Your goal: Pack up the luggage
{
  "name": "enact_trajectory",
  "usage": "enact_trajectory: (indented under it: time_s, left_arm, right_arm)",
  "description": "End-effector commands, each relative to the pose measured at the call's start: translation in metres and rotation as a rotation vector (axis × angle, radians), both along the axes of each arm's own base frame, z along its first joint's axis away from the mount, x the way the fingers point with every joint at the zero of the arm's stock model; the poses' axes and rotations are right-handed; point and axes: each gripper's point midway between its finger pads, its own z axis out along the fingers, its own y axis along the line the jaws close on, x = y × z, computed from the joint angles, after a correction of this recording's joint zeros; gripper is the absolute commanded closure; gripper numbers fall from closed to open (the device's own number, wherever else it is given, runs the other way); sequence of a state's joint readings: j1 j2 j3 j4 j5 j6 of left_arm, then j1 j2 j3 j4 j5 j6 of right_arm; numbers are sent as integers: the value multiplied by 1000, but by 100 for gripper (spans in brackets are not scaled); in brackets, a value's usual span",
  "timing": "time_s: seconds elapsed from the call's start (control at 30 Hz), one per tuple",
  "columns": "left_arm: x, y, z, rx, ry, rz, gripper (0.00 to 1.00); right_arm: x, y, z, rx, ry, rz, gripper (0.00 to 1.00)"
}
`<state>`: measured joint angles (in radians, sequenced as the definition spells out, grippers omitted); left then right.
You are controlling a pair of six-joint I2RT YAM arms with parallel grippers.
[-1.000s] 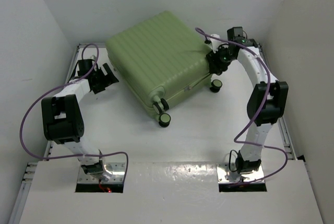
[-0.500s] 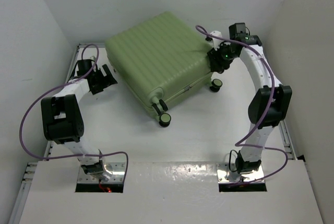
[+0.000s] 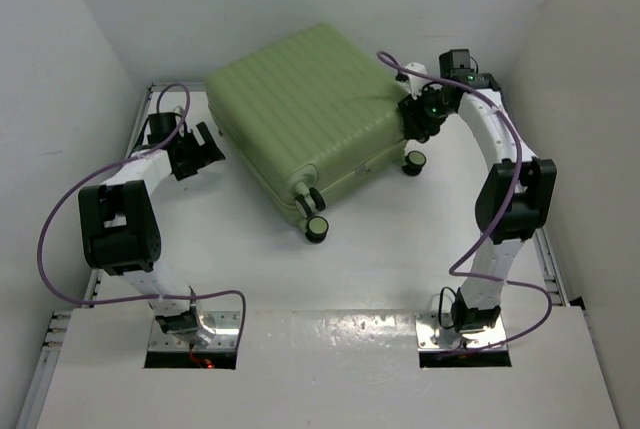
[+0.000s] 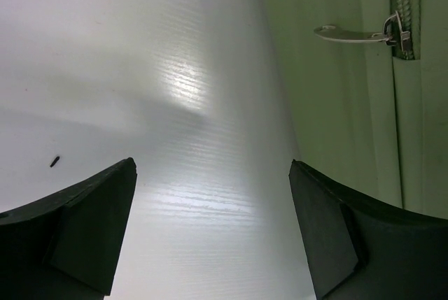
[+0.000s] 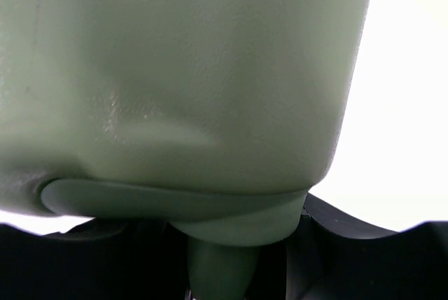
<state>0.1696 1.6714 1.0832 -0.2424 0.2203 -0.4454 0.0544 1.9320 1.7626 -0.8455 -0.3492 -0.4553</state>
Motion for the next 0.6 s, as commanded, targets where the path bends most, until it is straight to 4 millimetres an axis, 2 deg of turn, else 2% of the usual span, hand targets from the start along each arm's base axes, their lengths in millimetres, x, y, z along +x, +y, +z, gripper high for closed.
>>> enact_trajectory:
  time_s: [0.0,0.1,0.17,0.27,0.3,0.4,0.43,0.47,0.5,0.57]
  left_arm:
    - [1,0,20,34,-59,-23,8]
    - [-2,0,16,33,-49,-23,8]
    - [-2,0,16,33,-49,-23,8]
    - [1,-2,21,22,-61,-23,7]
    - [3,-4,31,18,-93,-32,6]
    - [9,0,53,-14,-186,-10,3]
    - [4,-5,61,-32,-219,-19,0]
    - [4,-1,66,-39,-243,-8,0]
    - [5,-2,72,-38,-277,-16,0]
    - [3,-1,78,-48,-294,-8,0]
  right_arm:
    - [52,-3,62,26,-261,-10,100]
    - [51,-3,64,17,-271,4,100]
    - [45,-3,49,10,-230,10,93]
    - [37,-5,37,7,-203,10,70]
    - [35,-4,35,12,-203,13,52]
    - [31,0,41,40,-196,11,29]
    - [32,1,48,55,-205,14,25]
    - [32,5,56,87,-209,18,18]
    - [30,1,56,101,-187,7,15]
    - [26,6,63,137,-172,13,11]
